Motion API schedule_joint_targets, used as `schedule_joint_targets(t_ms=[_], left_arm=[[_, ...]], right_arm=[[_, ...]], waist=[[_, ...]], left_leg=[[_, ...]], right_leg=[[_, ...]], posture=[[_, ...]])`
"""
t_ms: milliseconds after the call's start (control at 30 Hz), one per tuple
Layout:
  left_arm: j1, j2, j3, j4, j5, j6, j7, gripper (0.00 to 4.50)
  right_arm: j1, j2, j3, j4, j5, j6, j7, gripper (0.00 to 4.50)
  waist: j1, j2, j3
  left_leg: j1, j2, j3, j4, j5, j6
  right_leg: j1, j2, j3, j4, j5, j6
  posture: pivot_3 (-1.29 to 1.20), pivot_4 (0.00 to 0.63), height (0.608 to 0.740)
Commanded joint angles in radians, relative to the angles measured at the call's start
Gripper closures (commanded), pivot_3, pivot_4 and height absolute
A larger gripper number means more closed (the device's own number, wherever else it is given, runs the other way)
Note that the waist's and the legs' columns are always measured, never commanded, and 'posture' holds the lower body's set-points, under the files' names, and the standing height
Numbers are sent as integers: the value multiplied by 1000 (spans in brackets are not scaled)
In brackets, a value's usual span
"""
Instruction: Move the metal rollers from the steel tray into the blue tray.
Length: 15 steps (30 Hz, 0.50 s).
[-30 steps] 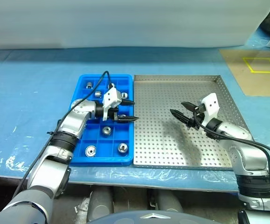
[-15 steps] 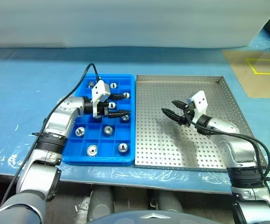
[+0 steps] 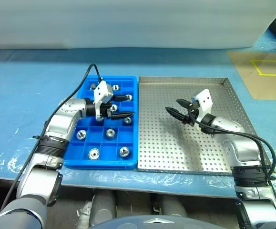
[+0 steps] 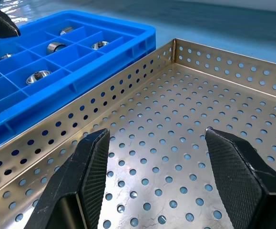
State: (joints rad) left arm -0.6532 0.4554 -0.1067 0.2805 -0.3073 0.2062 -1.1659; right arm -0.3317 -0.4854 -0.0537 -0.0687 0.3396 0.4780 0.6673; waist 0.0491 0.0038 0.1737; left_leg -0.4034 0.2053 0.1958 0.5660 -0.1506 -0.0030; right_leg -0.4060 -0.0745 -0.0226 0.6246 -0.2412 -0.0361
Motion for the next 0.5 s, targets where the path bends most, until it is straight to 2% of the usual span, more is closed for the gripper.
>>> schedule_joint_targets(t_ms=[33, 500], left_arm=[[-28, 2, 22, -21, -11, 1, 9, 813], [-58, 6, 72, 27, -20, -12, 54, 813]], right_arm=[[-13, 2, -28, -11, 1, -25, -19, 1253], [-33, -30, -67, 4, 20, -20, -17, 1253]], waist=[[0, 0, 0], [-1, 0, 0]], left_leg=[[0, 0, 0, 0, 0, 0], [0, 0, 0, 0, 0, 0]], right_leg=[[0, 0, 0, 0, 0, 0], [0, 0, 0, -1, 0, 0]], posture=[[-107, 150, 740], [-116, 150, 740]])
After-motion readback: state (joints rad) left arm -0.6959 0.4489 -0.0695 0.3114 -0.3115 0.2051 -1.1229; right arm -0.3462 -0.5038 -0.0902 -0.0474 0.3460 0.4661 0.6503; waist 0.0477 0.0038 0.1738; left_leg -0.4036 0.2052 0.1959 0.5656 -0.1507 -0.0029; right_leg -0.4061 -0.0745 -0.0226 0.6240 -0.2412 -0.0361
